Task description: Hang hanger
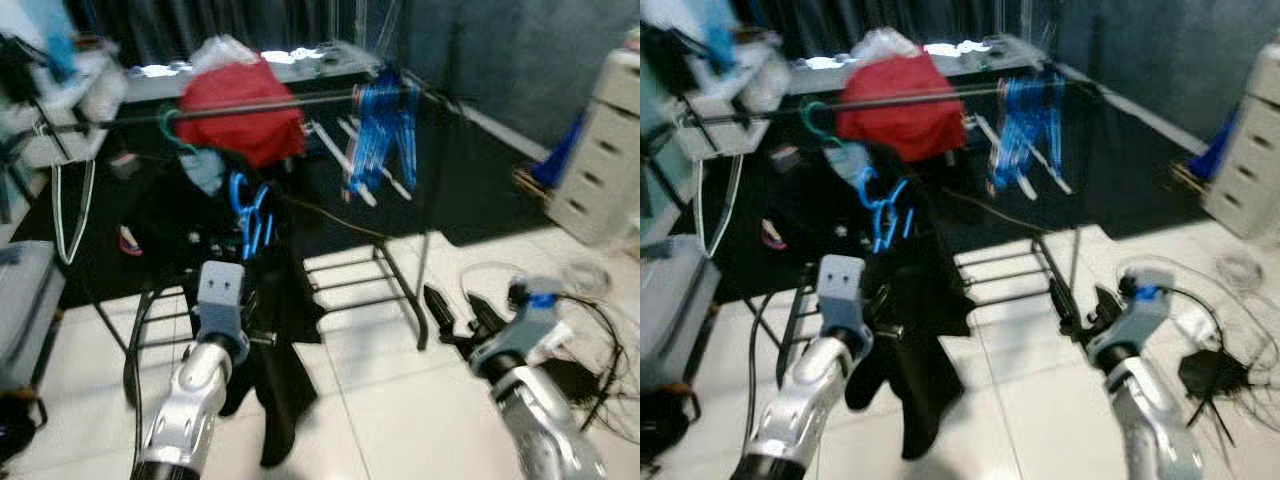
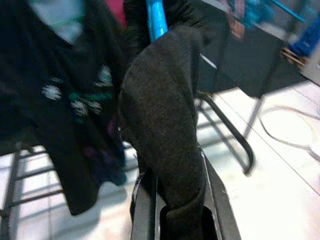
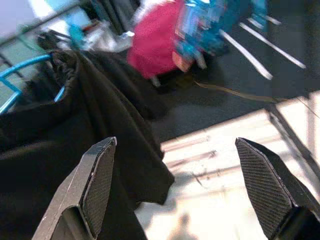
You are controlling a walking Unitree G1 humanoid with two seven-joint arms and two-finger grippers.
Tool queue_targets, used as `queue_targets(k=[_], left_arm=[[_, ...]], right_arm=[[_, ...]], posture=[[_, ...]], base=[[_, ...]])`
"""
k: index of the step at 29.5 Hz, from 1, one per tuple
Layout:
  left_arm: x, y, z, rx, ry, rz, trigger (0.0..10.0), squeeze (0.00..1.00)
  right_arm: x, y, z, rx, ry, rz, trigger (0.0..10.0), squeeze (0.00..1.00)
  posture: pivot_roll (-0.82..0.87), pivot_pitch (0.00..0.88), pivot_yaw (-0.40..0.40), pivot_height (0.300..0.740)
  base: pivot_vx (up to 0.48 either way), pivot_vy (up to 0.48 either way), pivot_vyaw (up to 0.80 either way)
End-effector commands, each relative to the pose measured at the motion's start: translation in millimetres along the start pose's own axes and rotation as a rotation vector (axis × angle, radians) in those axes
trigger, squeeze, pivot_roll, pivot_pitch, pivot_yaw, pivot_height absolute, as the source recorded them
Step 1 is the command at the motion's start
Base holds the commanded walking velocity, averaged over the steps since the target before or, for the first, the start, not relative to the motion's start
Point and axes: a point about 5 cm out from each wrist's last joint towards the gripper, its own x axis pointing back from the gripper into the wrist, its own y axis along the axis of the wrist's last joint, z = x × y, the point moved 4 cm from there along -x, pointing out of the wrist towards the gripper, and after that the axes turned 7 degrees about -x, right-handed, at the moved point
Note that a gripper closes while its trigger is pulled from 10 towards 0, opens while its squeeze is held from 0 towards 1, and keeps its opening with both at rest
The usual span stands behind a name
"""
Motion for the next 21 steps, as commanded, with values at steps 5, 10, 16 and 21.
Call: queue_targets(k=[5,10,16,21], left_arm=[[-7.5,23,-5.9,-0.001,-0.017,-0.086,10.0,0.0],[-11.8,27,-18.0,0.01,-0.059,-0.099,10.0,0.0],[-15.0,35,-42.8,0.038,-0.153,-0.124,10.0,0.0],[-16.4,36,-58.5,0.049,-0.196,-0.116,10.0,0.0]], right_arm=[[-0.6,-2,-0.6,-0.016,-0.025,-0.014,10.0,0.0],[-1.2,-4,-0.2,-0.061,-0.026,-0.003,10.0,0.0],[-1.9,-3,-0.6,-0.064,-0.03,-0.002,10.0,0.0],[-2.0,-2,-2.8,-0.062,-0.057,-0.024,10.0,0.0]], posture=[[-0.23,0.0,0.033,0.74],[-0.23,0.0,0.034,0.74],[-0.23,0.0,0.038,0.74],[-0.24,0.0,0.04,0.74]], base=[[0.48,0.0,0.0],[0.48,0.0,0.0],[0.48,0.0,0.0],[0.48,0.0,-0.48]])
